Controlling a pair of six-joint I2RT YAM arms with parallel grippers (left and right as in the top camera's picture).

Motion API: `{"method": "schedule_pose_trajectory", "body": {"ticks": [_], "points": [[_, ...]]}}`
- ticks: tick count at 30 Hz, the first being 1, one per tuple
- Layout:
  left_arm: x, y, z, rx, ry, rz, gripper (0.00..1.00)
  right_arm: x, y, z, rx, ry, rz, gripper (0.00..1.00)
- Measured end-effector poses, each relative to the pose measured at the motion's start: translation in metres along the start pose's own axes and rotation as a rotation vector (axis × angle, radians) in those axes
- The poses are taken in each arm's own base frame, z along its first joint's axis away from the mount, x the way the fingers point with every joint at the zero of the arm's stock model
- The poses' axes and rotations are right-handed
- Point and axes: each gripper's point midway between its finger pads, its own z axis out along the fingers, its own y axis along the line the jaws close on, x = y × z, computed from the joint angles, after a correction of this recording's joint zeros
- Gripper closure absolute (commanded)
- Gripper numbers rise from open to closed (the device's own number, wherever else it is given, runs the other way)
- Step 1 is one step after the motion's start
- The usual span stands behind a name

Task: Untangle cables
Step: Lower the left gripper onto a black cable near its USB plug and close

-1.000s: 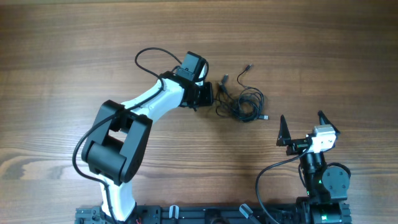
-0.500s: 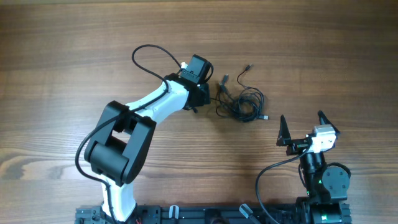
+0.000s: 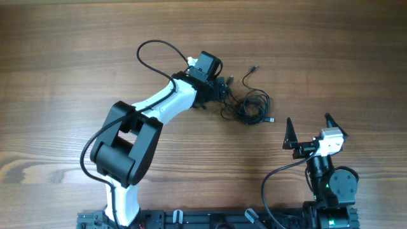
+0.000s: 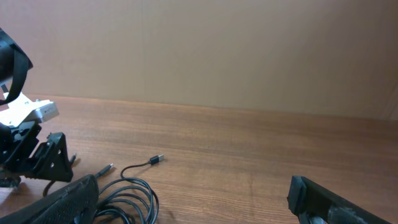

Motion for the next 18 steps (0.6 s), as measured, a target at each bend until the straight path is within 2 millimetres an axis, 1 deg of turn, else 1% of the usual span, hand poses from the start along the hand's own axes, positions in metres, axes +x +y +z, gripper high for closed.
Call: {"method": "schedule_pose_trajectory", "body": {"ticks": [1, 4, 6, 7, 14, 16, 18], "points": [[0.000, 0.000, 0.000, 0.002, 0.001, 0.000, 0.03, 0.000, 0.000, 0.000, 0.000, 0.000, 0.000, 0.00], [0.001, -0.001, 0.000, 0.007, 0.006, -0.002, 0.54, 0.000, 0.000, 0.000, 0.000, 0.000, 0.000, 0.00], [0.002, 0.002, 0.001, 0.006, 0.018, -0.010, 0.75, 0.000, 0.000, 0.000, 0.000, 0.000, 0.000, 0.00], [0.003, 0.004, 0.002, 0.010, 0.026, -0.014, 0.96, 0.000, 0.000, 0.000, 0.000, 0.000, 0.000, 0.00], [0.012, -0.001, 0.005, 0.050, 0.071, -0.018, 0.96, 0.000, 0.000, 0.000, 0.000, 0.000, 0.000, 0.00], [0.012, -0.001, 0.005, 0.052, 0.073, -0.018, 0.87, 0.000, 0.000, 0.000, 0.000, 0.000, 0.000, 0.00], [0.012, -0.004, 0.005, 0.065, 0.074, -0.017, 0.87, 0.000, 0.000, 0.000, 0.000, 0.000, 0.000, 0.00]]}}
